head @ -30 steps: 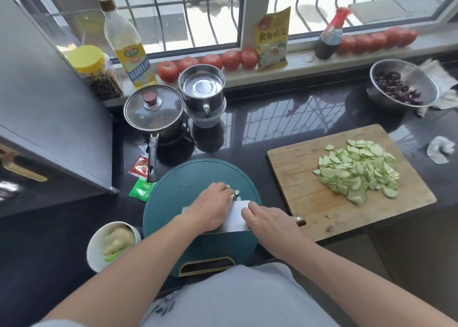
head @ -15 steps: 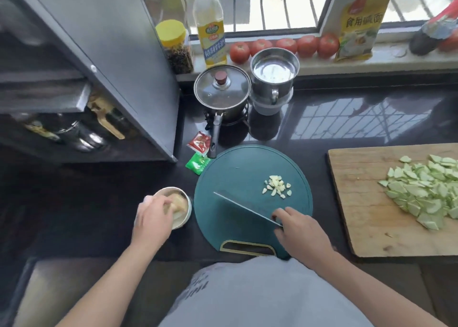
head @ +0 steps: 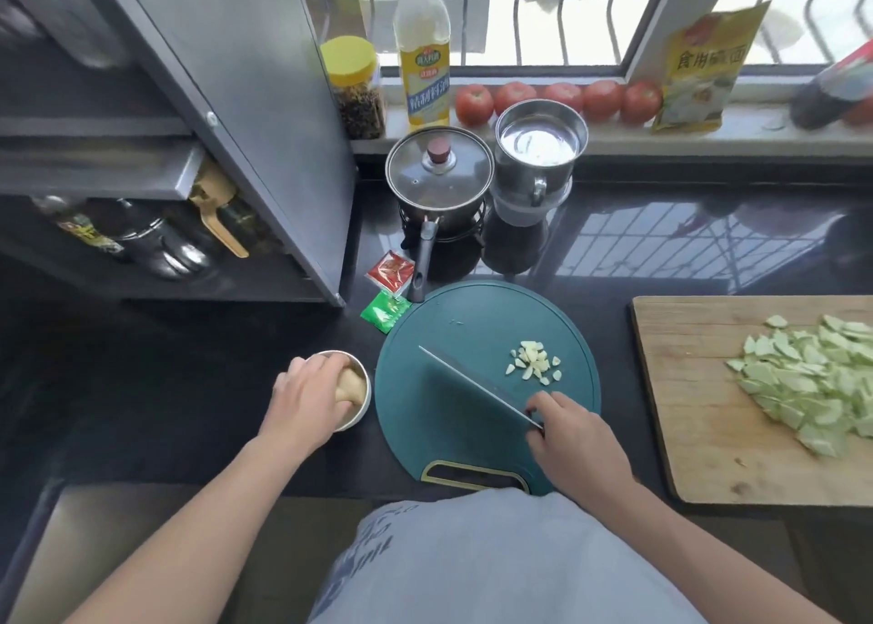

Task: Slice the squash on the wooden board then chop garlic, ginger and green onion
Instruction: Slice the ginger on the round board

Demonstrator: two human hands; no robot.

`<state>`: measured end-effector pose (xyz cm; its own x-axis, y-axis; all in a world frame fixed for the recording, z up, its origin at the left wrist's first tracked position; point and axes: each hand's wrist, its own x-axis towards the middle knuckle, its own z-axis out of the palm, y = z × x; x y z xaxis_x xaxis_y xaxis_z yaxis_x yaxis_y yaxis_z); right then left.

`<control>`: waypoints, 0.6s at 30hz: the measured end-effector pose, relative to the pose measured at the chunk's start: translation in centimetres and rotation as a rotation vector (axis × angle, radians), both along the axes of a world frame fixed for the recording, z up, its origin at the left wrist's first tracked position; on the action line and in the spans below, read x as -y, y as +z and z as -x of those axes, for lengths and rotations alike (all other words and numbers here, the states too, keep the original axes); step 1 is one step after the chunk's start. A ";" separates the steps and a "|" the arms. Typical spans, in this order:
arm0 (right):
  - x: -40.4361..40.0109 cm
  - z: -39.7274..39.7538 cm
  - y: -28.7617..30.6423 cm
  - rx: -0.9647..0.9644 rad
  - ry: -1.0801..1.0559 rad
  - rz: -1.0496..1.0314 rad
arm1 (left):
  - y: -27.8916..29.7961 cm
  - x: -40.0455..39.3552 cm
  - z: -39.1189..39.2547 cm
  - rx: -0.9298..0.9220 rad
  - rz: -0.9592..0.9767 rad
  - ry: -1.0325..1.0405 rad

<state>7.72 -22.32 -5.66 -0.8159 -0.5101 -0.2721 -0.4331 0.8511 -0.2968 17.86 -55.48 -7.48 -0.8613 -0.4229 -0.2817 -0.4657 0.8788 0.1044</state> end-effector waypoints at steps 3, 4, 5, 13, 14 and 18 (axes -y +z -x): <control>-0.1 -0.1 0.1 -0.003 -0.012 0.014 | 1.4 0.2 -0.4 -0.047 0.108 -0.083; -0.1 -0.1 0.1 0.001 -0.017 0.016 | 2.2 0.2 -0.5 -0.076 0.151 -0.103; -0.1 -0.1 0.2 0.004 -0.024 0.017 | 3.0 0.2 -0.6 -0.123 0.184 -0.118; -1.5 -0.6 0.3 0.074 -0.163 0.015 | 5.3 -7.8 2.4 -0.289 -0.159 -0.111; -1.7 -0.7 0.3 0.078 -0.184 0.010 | 4.4 -9.2 3.3 -0.279 -0.143 -0.138; -2.2 -0.4 0.6 0.069 -0.285 0.051 | 0.9 -13.4 6.0 -0.200 -0.084 -0.154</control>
